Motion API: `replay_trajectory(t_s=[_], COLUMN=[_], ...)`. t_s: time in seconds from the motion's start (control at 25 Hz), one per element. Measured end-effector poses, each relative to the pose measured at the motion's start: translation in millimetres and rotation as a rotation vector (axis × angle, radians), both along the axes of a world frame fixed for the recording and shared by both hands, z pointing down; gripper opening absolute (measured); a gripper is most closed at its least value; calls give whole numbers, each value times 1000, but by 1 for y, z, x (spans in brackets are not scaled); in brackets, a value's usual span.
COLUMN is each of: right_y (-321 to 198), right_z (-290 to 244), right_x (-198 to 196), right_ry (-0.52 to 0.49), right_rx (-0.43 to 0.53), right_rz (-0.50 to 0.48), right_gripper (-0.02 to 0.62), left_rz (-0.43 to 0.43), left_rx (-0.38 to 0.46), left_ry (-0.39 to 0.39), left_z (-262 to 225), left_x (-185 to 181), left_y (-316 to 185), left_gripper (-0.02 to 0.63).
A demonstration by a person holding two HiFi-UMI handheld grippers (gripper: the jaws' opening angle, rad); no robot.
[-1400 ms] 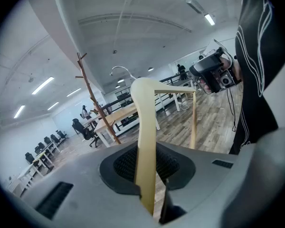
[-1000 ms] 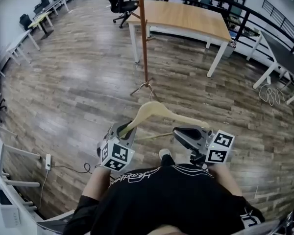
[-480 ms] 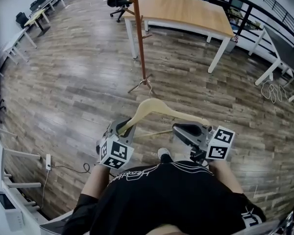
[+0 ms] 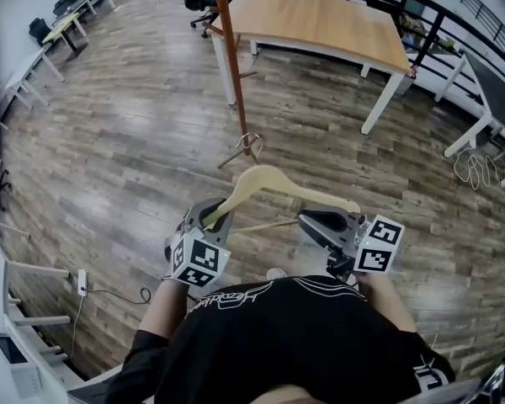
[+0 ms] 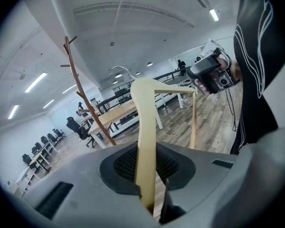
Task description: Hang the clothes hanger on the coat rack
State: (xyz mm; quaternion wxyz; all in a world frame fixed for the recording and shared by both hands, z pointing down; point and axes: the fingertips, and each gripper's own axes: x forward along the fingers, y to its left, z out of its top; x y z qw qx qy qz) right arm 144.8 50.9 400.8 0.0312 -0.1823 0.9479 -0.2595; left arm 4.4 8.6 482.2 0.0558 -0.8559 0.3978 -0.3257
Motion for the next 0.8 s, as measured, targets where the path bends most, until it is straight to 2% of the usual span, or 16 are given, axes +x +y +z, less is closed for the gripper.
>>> replay_trajectory(t_s=[0.36, 0.6, 0.8], right_y=[-58, -76, -96], right_z=[-8, -9, -4], right_x=[25, 25, 19], right_ry=[-15, -25, -9], right_rx=[32, 44, 48], right_rz=[-23, -23, -5], right_gripper=[40, 40, 40], left_rz=[-43, -50, -35], left_rx=[66, 85, 98], left_ry=[-22, -26, 1], left_z=[-22, -25, -24], left_x=[14, 11, 6], left_y=[-53, -71, -98], left_gripper=[64, 64, 64])
